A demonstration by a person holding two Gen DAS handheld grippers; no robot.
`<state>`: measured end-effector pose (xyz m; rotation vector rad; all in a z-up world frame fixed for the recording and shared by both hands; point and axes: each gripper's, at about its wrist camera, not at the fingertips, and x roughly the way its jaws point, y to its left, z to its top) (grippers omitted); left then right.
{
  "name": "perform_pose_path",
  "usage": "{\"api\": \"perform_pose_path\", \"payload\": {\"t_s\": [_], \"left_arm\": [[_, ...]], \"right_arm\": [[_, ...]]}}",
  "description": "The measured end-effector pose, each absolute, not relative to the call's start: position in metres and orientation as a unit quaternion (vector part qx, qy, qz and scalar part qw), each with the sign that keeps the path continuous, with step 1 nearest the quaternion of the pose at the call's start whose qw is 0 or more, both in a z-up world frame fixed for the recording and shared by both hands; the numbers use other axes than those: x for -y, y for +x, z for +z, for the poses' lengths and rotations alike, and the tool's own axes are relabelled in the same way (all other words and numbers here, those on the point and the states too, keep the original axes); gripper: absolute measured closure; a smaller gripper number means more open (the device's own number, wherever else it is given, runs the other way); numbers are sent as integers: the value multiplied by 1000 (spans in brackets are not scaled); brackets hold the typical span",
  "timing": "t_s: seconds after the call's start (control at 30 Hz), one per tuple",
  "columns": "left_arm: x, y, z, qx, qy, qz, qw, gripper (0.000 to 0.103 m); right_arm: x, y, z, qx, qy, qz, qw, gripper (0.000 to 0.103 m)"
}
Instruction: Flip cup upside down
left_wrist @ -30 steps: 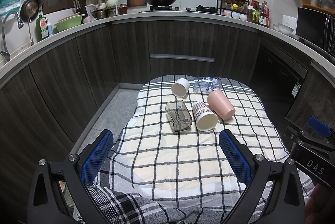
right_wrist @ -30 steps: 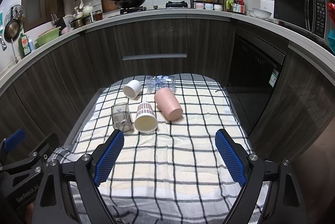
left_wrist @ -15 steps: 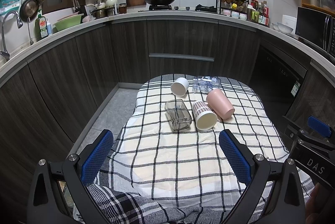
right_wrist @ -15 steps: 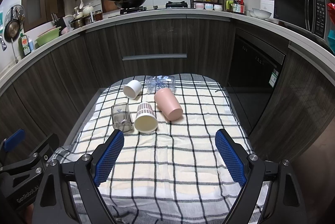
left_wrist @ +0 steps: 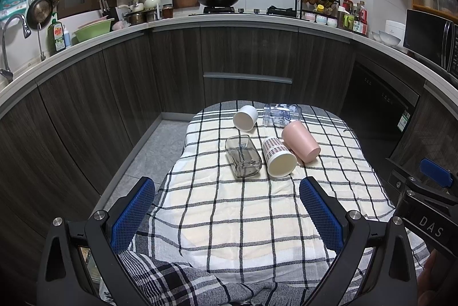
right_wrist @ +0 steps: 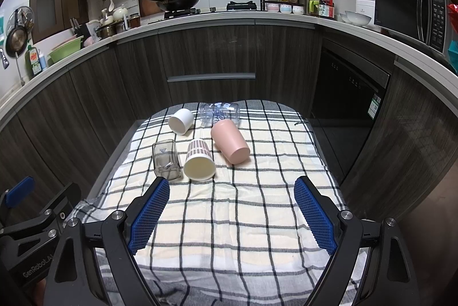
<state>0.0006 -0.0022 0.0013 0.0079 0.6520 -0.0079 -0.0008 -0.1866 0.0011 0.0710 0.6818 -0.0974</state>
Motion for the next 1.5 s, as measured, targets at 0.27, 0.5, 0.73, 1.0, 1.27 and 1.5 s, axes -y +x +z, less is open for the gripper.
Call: {"api": "perform_pose_path", "payload": {"t_s": [0.27,0.5,0.73,1.0,1.27,1.5], "left_arm": [[2,0,1,-320,4,-4,947,0],[7,8,-5,-325,7,-6,946,0],[10,30,-15,-337,3,-5,941,0],[11,55,-22,-339,-7,-4,941,0],[12,83,-30,-348,-19,0,937,0],[14,109,-39,-351,-20,8,936,0]], "right_arm": [[187,1,-1,-334,35,-47,941,14],[187,10,-3,-338,33,-45,939,14],[189,31,-14,-350,33,-43,935,14],[192,57,-22,-359,28,-40,932,14],[193,90,-30,-369,18,-31,929,14],[193,120,-40,-379,11,-25,925,14]]}}
